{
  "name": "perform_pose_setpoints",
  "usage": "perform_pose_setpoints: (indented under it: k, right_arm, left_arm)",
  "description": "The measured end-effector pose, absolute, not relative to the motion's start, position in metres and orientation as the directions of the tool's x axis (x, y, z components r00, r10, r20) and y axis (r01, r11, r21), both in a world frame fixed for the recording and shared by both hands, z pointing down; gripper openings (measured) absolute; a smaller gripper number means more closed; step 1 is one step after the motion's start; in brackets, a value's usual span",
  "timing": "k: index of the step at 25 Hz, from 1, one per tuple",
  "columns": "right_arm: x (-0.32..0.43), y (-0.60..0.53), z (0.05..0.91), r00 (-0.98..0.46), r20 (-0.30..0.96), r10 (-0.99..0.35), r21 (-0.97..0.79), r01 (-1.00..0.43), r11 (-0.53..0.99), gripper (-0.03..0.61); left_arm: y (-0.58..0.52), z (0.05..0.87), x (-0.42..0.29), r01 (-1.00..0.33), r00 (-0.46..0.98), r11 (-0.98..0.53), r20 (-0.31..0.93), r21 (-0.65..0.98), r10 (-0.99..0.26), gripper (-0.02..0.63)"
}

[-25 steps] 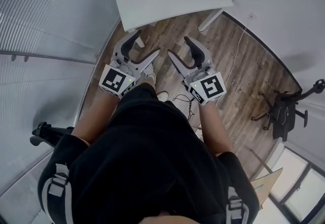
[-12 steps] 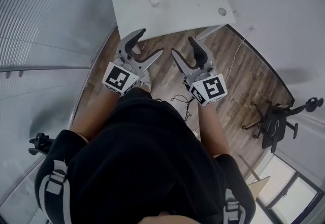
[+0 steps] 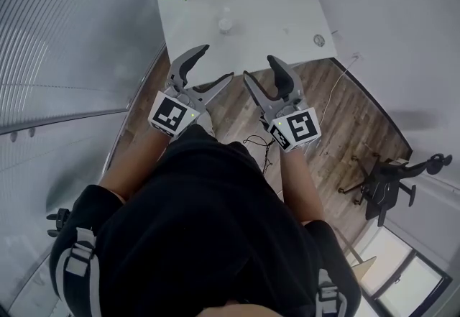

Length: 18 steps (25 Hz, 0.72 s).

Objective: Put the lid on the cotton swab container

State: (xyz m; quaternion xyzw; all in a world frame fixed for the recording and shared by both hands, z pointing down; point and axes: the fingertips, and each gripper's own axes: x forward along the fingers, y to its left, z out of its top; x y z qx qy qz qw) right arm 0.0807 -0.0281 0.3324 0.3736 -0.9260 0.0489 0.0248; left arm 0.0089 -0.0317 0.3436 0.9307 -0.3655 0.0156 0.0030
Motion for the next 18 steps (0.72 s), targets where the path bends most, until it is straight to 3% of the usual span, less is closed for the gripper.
perform_pose_setpoints:
  k: [18]
  right_arm:
    - [0.066,-0.126,0.348,-0.761,0.113,-0.639,-0.082,-0.648,0.757,0.267]
  left_arm:
    - [-0.121,0.363,-0.004,-0.739,0.673,-0.674,0.047,-0.003,-0.738,0.316]
